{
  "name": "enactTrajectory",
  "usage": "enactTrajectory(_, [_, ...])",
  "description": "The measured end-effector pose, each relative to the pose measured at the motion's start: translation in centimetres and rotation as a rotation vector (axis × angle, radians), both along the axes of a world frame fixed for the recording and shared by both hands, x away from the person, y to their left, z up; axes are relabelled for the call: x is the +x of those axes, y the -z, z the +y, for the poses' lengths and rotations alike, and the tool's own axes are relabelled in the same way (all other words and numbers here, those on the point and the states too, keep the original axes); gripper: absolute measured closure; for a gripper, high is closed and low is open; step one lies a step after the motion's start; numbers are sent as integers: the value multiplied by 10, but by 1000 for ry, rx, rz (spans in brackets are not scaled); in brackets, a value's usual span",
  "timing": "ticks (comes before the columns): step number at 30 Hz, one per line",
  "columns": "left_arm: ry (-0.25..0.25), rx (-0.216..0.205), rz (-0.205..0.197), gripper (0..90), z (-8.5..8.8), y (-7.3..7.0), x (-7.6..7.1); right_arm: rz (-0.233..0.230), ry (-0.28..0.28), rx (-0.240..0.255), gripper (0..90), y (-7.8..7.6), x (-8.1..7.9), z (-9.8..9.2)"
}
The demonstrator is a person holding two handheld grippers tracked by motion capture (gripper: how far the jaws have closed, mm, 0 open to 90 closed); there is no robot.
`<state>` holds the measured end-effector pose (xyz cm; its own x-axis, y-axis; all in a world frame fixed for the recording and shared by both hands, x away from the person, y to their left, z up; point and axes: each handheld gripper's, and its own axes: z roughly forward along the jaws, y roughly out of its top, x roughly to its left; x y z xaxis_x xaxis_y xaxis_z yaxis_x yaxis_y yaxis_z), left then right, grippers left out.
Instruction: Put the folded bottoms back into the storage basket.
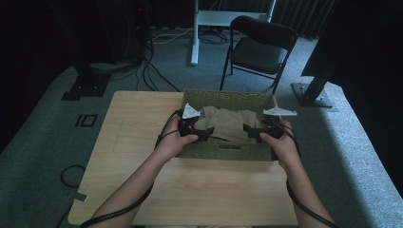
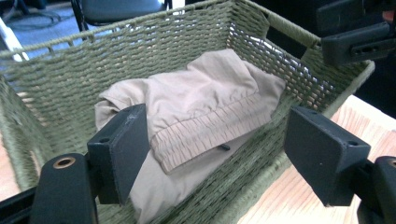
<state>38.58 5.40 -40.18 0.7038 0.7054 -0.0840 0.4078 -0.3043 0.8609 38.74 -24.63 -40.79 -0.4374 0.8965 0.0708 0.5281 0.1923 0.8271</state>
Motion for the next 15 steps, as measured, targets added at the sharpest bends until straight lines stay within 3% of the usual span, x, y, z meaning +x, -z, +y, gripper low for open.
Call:
enactTrajectory(6, [37,-10,-17,236,0,-2,-18,-21,-44,1,148,1,-20,0])
enactTrajectory(15, [71,-3,-18,236,4,12,-39,-37,-78,23,148,9,-50,-1])
